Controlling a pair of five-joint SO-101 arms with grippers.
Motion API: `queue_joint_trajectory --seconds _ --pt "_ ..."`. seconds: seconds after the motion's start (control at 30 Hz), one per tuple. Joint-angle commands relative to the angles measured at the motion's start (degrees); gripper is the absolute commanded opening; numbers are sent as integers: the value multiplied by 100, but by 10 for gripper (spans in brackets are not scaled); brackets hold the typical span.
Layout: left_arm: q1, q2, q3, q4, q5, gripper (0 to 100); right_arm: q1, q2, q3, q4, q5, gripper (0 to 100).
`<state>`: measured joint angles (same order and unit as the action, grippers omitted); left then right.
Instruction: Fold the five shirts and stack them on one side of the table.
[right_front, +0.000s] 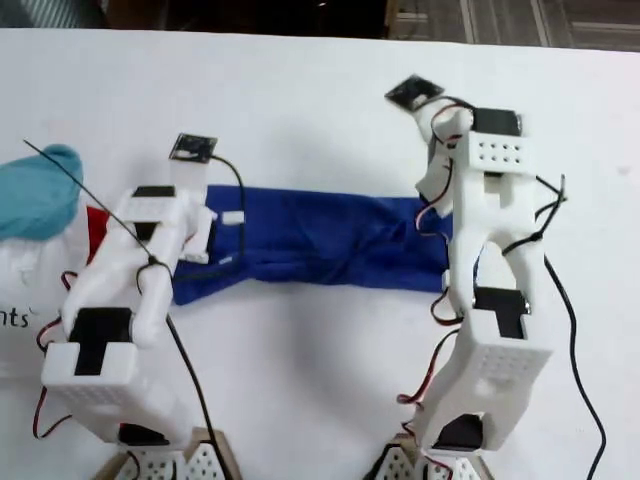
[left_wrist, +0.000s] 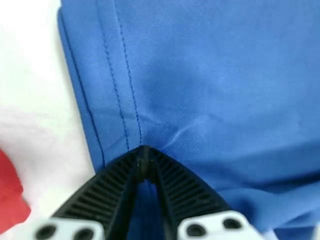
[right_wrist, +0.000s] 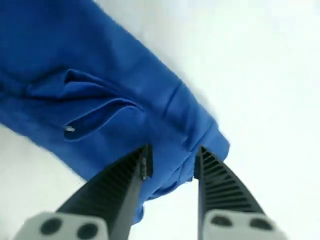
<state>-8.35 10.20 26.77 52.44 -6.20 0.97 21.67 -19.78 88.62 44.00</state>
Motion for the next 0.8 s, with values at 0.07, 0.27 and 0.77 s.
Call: queue_joint_trajectory --seconds 0.07,0.27,0.77 --pt "-35 -26 4 -132 44 26 -321 -497 -88 989 -114 22" --pt "-35 -26 4 -132 44 26 -892 -505 1116 664 53 22" --pt "-35 -26 4 -132 44 26 -1270 -259 1881 -1938 -1653 21"
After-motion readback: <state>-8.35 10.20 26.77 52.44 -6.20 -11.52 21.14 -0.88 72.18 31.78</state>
